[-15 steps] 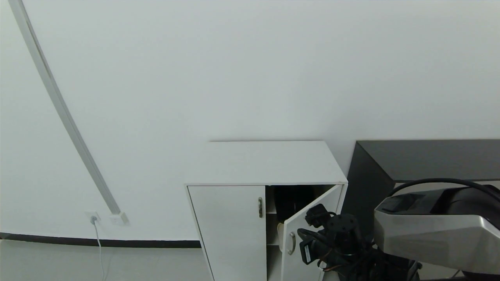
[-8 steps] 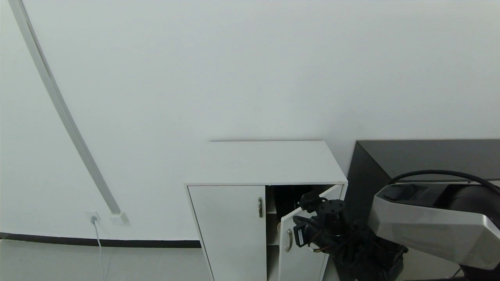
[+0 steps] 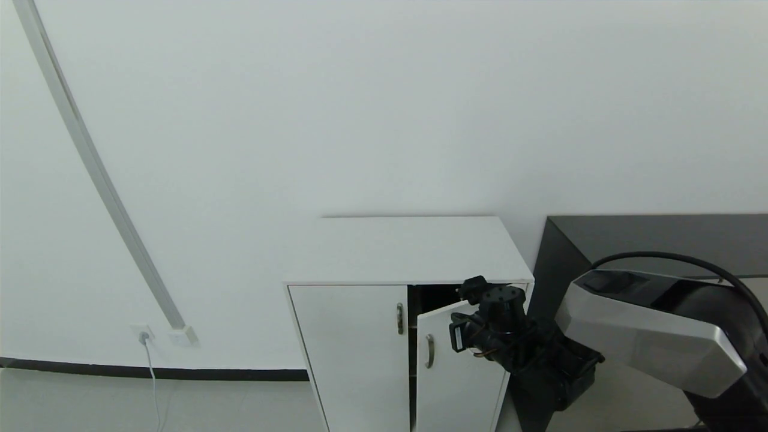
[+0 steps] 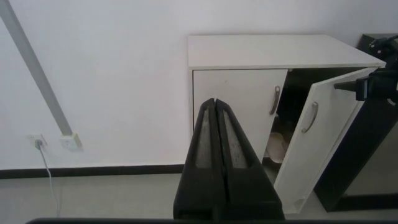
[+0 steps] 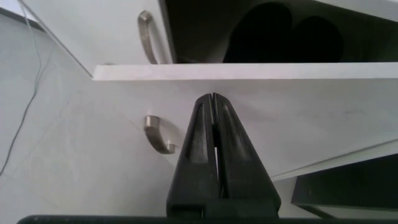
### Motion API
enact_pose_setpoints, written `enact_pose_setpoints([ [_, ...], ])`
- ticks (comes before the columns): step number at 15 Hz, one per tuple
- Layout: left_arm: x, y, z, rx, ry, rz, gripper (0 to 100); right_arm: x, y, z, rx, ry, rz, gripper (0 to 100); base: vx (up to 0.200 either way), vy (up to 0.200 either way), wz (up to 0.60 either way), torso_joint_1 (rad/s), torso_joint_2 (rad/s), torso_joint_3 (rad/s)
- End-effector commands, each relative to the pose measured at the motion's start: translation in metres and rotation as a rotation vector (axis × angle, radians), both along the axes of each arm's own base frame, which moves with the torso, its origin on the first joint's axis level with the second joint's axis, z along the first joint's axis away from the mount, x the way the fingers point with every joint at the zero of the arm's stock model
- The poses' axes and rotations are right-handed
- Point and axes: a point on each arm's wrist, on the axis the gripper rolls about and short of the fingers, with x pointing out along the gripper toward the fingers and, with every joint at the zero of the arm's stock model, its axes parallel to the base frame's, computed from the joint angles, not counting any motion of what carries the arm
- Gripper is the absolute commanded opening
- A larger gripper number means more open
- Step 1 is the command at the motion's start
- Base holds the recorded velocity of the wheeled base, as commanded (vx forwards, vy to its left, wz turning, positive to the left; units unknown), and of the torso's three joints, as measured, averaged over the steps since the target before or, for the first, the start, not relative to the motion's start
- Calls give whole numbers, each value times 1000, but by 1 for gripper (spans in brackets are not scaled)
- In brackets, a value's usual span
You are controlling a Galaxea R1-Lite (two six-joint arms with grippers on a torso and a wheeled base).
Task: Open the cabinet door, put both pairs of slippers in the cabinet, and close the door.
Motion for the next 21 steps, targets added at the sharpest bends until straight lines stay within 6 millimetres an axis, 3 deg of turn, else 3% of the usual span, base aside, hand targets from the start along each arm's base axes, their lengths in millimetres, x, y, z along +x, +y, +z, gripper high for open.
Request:
enact_pose_setpoints([
  [1,0,0,0,0,2,1,0,11,0,-5,0,0,-15,0,0,0,0,0,0,0],
  [10,0,0,0,0,2,1,0,49,6,-7,-3,3,-48,0,0,0,0,0,0,0],
  [21,0,0,0,0,2,-1,0,68,1,6,-2,-1,-77,0,0,0,0,0,0,0],
])
